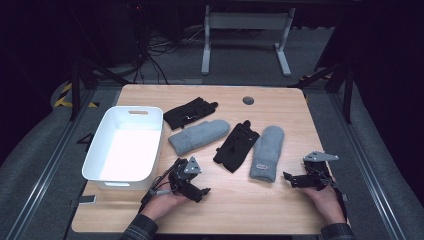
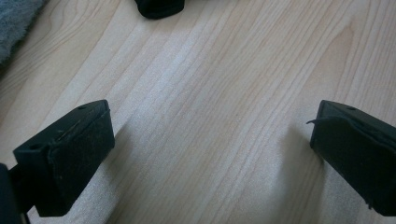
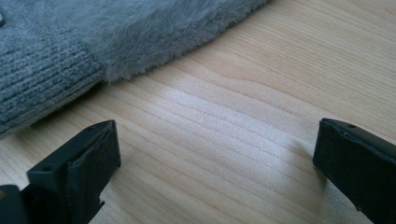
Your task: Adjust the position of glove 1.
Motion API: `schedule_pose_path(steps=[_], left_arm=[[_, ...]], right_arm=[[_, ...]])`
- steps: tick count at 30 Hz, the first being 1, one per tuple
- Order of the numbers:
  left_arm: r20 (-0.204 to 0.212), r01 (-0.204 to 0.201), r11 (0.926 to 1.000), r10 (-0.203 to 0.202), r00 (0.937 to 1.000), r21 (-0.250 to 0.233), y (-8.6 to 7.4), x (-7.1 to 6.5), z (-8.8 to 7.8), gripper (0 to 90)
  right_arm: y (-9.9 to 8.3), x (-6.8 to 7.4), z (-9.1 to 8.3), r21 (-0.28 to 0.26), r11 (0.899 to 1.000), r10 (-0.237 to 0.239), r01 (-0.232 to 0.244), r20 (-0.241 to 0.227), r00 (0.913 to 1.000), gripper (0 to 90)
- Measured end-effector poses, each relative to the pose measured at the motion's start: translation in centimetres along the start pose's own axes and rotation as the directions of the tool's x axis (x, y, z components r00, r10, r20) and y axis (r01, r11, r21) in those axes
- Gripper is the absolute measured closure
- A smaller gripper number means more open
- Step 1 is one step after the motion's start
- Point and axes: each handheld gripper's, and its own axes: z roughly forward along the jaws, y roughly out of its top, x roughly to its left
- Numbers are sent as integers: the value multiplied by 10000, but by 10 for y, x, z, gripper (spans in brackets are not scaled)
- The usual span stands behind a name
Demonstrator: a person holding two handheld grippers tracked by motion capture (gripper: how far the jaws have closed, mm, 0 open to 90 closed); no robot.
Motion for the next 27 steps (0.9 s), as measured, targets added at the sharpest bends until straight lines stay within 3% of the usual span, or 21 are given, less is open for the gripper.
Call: schedule_pose_path(steps=[5, 6, 10, 11, 13, 14, 15, 18, 19, 21, 22, 27], left_arm=[[28, -40, 10000, 40, 10000, 4, 0, 0, 0, 2], [52, -61, 10000, 61, 10000, 22, 0, 1, 0, 2], [61, -59, 10000, 58, 10000, 19, 0, 1, 0, 3], [50, -87, 10000, 87, 9999, -2, 0, 1, 0, 3], [53, -93, 10000, 93, 9999, -2, 0, 1, 0, 3], [61, -102, 9999, 102, 9999, 20, 0, 1, 0, 3], [61, -102, 9999, 102, 9999, 20, 0, 1, 0, 3], [66, -110, 9999, 110, 9999, 2, 0, 1, 0, 3], [68, -109, 9999, 109, 9999, 3, 0, 1, 0, 3], [74, -124, 9999, 124, 9999, 12, 0, 1, 0, 3], [85, -118, 9999, 118, 9999, 16, 0, 1, 0, 2], [53, -141, 9999, 141, 9999, 0, 0, 1, 0, 4]], right_arm=[[1, 0, -2, 61, 10000, 7, -7, 16, 10000, 64], [3, 0, -4, 121, 9999, -27, 27, -24, 10000, 146], [6, -2, -8, 125, 9999, 88, -85, -219, 9997, 208], [9, -2, -13, -33, 9999, 145, -147, -423, 9990, 319], [12, -1, -17, -135, 9998, 100, -109, -700, 9975, 456], [14, -1, -19, -188, 9998, 59, -77, -951, 9954, 517], [14, -1, -19, -188, 9998, 59, -77, -951, 9954, 517], [22, 7, -21, -276, 9992, -337, 296, -1621, 9862, 792], [25, 9, -22, -298, 9989, -403, 355, -1778, 9832, 840], [27, 11, -22, -350, 9984, -498, 440, -1882, 9809, 876], [30, 14, -21, -452, 9976, -610, 526, -2114, 9755, 897], [42, 22, -18, -545, 9950, -947, 832, -2618, 9605, 898]])
